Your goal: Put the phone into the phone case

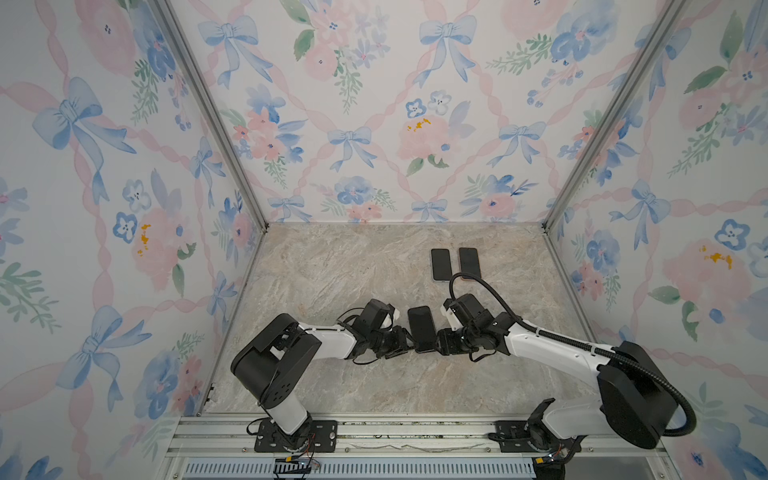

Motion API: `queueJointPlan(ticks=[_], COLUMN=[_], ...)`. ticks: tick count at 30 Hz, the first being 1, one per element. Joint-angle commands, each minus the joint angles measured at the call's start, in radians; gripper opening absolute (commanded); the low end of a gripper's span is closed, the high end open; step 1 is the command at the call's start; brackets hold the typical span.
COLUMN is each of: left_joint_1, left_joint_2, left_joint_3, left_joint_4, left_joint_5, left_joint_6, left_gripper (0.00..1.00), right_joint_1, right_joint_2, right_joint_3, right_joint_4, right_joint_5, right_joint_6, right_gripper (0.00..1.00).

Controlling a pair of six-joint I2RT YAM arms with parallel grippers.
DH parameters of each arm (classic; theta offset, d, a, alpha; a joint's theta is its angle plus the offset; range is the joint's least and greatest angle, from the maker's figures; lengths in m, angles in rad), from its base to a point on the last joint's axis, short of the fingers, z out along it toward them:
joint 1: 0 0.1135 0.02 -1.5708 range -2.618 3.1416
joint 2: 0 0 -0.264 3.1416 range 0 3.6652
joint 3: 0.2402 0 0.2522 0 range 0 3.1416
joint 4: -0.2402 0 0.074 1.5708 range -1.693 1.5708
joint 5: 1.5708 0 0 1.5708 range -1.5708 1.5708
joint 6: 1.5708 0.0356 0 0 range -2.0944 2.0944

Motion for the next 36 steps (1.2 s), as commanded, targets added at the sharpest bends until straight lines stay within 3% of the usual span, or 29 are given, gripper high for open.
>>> queueJointPlan(ticks=[1, 13, 21, 36], left_joint_1=[-0.006, -0.007, -0.014, 0.000], left_joint_2=[0.030, 0.062, 0.119, 0.157], left_joint_3=[-0.014, -0.013, 0.037, 0.045], left_joint_4=[-0.023, -0.016, -0.017, -0.017], left_joint_5=[-0.003, -0.002, 0.012, 0.021], left_joint_6=[-0.004, 0.005, 0.036, 0.065], left_gripper=[0.47, 0.41, 0.40, 0.38], right_joint_1=[-0.018, -0.031, -0.094, -0.090], right_joint_2=[0.023, 0.030, 0.048, 0.163], right_joint_3=[-0.024, -0.028, -0.008, 0.005], right_joint_4=[0.052, 0.056, 0.036, 0.098], right_joint_5=[-0.042, -0.055, -0.112, -0.173], right_joint_6=[0.004, -0.016, -0.140, -0.131], right_gripper=[0.53, 0.50, 0.43, 0.35])
